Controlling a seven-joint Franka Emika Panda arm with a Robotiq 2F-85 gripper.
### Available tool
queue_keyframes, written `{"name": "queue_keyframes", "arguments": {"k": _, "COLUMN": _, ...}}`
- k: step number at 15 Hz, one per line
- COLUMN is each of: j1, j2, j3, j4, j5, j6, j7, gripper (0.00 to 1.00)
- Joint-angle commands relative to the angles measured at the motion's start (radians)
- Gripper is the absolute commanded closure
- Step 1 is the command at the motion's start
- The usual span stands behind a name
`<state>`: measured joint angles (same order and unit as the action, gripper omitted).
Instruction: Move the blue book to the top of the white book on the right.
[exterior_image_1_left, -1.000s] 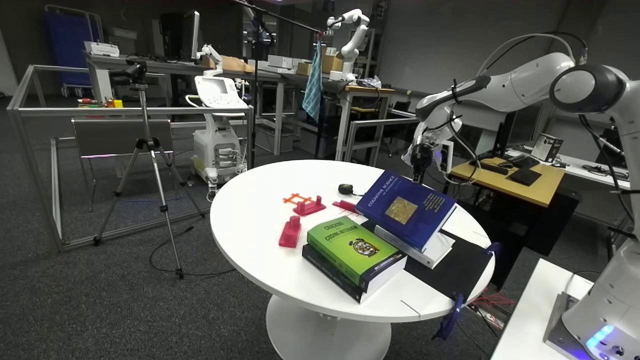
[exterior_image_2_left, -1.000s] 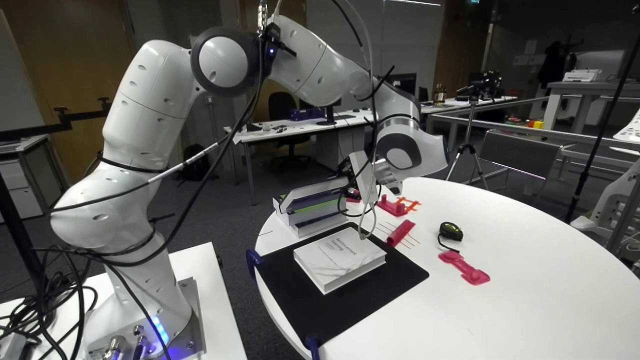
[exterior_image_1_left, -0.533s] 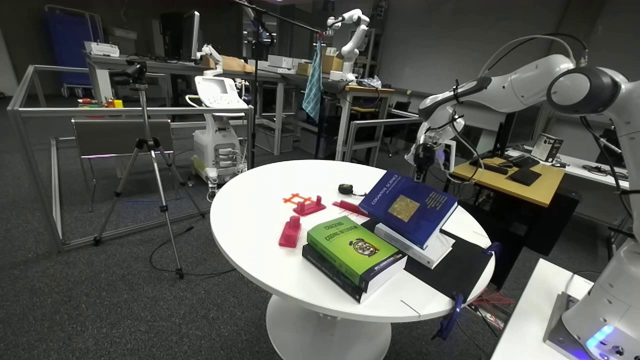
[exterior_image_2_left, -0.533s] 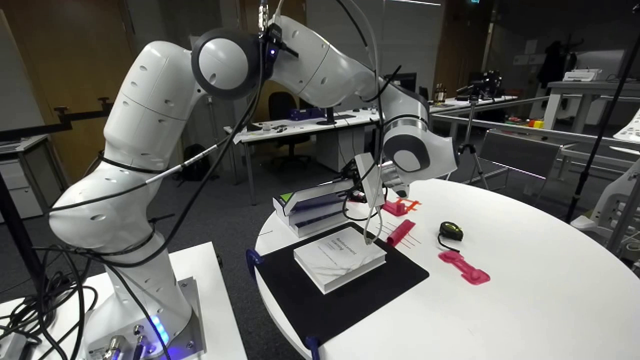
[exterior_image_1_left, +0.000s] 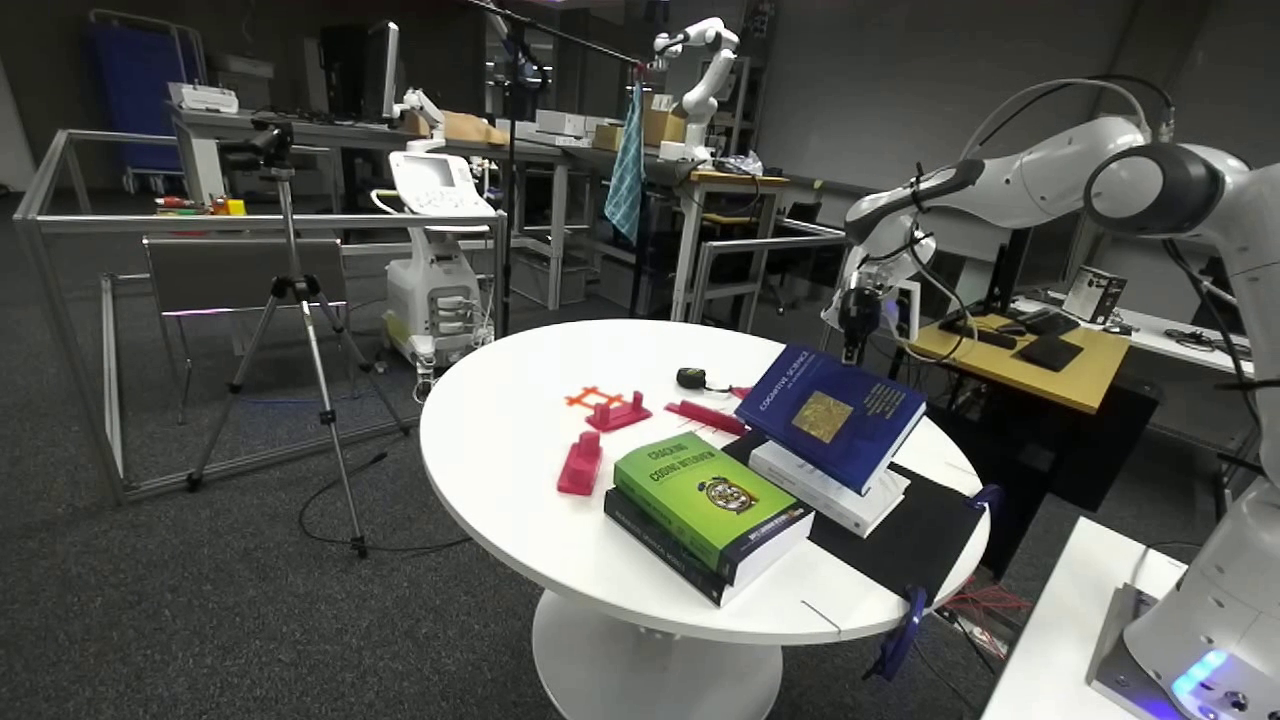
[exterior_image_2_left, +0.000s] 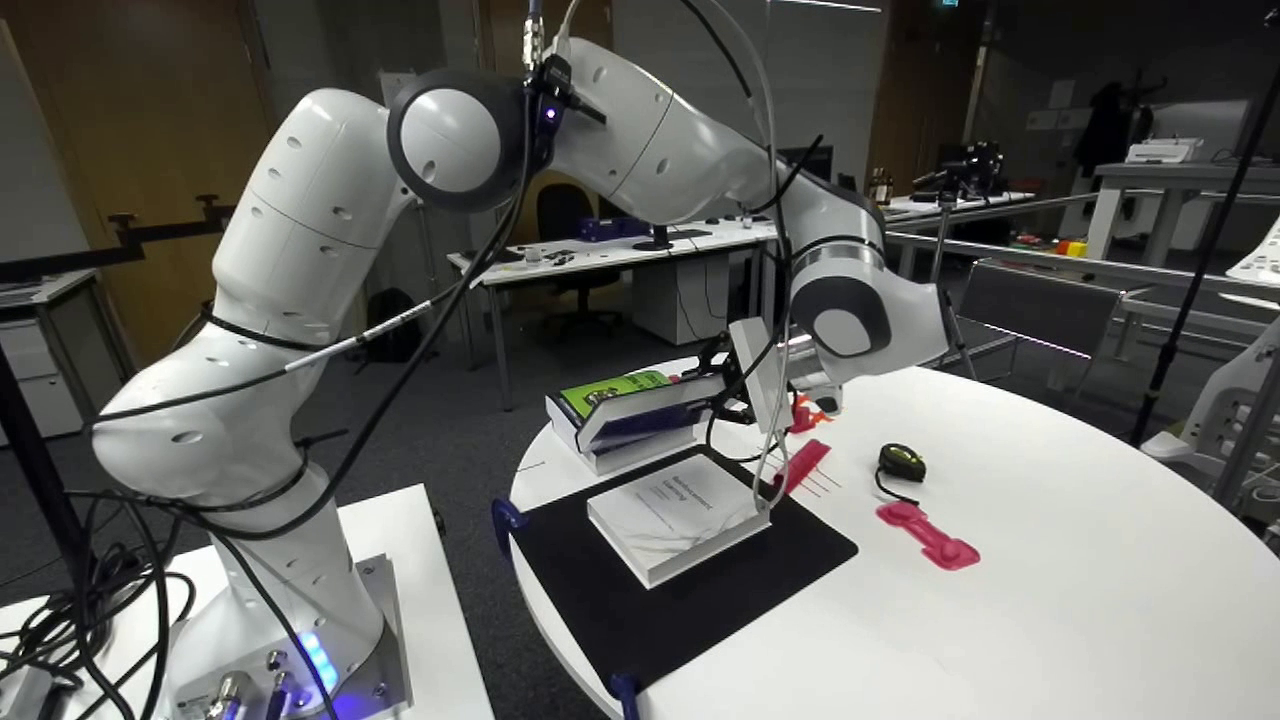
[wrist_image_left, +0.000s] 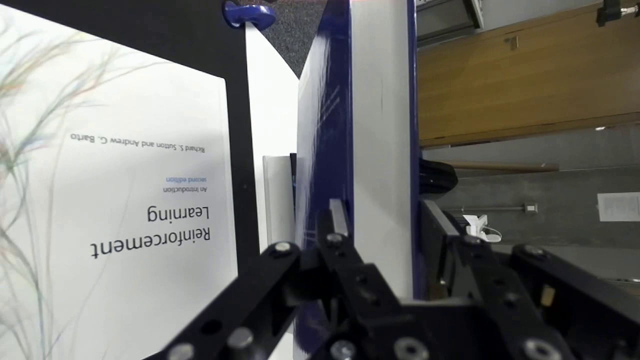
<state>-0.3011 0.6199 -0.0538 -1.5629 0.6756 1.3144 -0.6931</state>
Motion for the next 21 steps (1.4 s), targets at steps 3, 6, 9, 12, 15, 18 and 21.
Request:
{"name": "queue_keyframes", "arguments": {"k": 3, "j1": -0.039, "j2": -0.004, "j3": 0.016, "j4": 0.065, "j5": -0.026, "j6": -0.107, "j7": -0.004, "gripper": 0.85}}
{"name": "queue_keyframes", "arguments": {"k": 6, "j1": -0.031, "j2": 0.005, "j3": 0.021, "j4": 0.063, "j5": -0.058, "j6": -0.095, "j7": -0.010, "gripper": 0.85}}
{"name": "queue_keyframes", "arguments": {"k": 9, "j1": -0.029, "j2": 0.025, "j3": 0.031, "j4": 0.076, "j5": -0.098, "j6": -0.094, "j7": -0.035, "gripper": 0.85}}
{"name": "queue_keyframes", "arguments": {"k": 12, "j1": -0.035, "j2": 0.050, "j3": 0.042, "j4": 0.103, "j5": -0.136, "j6": -0.104, "j7": -0.055, "gripper": 0.85}}
{"name": "queue_keyframes", "arguments": {"k": 15, "j1": -0.040, "j2": 0.074, "j3": 0.050, "j4": 0.130, "j5": -0.151, "j6": -0.107, "j7": -0.058, "gripper": 0.85}}
{"name": "queue_keyframes", "arguments": {"k": 18, "j1": -0.040, "j2": 0.089, "j3": 0.056, "j4": 0.143, "j5": -0.147, "j6": -0.104, "j7": -0.044, "gripper": 0.85}}
{"name": "queue_keyframes", "arguments": {"k": 21, "j1": -0.021, "j2": 0.110, "j3": 0.045, "j4": 0.107, "j5": -0.162, "j6": -0.004, "j7": -0.042, "gripper": 0.85}}
